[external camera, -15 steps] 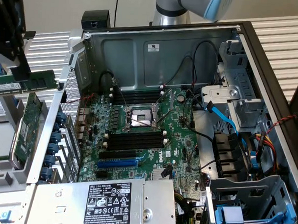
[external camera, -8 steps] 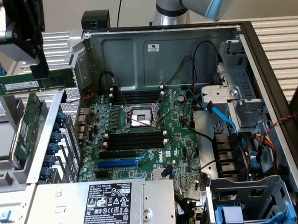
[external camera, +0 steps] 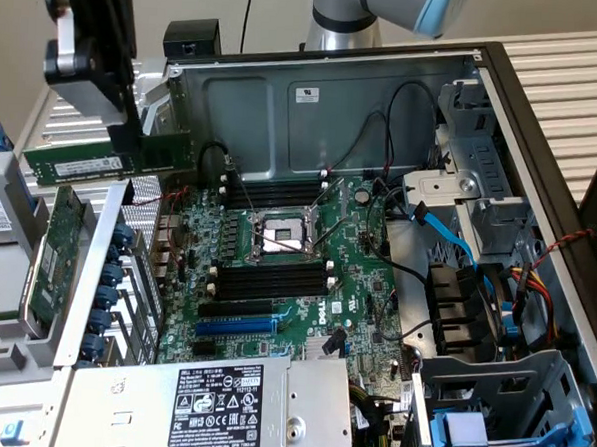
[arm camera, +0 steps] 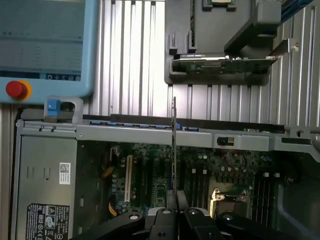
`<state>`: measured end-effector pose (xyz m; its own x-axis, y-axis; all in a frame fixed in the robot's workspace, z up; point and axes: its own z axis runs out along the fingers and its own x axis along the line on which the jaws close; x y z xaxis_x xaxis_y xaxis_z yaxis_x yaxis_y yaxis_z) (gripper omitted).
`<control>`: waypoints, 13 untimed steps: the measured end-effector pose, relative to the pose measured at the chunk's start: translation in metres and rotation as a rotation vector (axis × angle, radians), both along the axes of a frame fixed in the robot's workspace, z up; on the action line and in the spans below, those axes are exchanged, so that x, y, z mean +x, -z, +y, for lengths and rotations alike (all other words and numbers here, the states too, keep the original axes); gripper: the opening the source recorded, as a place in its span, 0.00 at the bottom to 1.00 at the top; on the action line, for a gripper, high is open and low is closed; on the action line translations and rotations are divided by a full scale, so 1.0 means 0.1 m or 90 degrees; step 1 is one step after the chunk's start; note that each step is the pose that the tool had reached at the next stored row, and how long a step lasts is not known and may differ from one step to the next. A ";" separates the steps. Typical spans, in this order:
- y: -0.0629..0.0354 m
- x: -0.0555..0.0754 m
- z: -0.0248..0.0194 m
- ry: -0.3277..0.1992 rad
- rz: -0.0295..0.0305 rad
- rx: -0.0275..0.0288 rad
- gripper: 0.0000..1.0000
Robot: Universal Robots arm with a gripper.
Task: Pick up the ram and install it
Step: 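Pick up the ram and move it above insertion slot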
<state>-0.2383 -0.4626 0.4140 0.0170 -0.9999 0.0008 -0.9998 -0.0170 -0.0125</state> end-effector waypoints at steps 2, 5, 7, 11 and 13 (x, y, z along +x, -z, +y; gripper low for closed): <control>0.002 0.09 0.008 0.000 0.0002 -0.0005 0.12; 0.007 0.21 0.023 0.000 0.0005 -0.0013 0.12; 0.011 0.29 0.038 0.000 0.0008 -0.0016 0.12; 0.025 0.41 0.105 0.000 0.0020 -0.0019 0.12; 0.032 0.47 0.156 0.000 0.0020 -0.0019 0.12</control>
<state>-0.1915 -0.4470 0.4108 0.0169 -0.9999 0.0036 -0.9998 -0.0170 -0.0092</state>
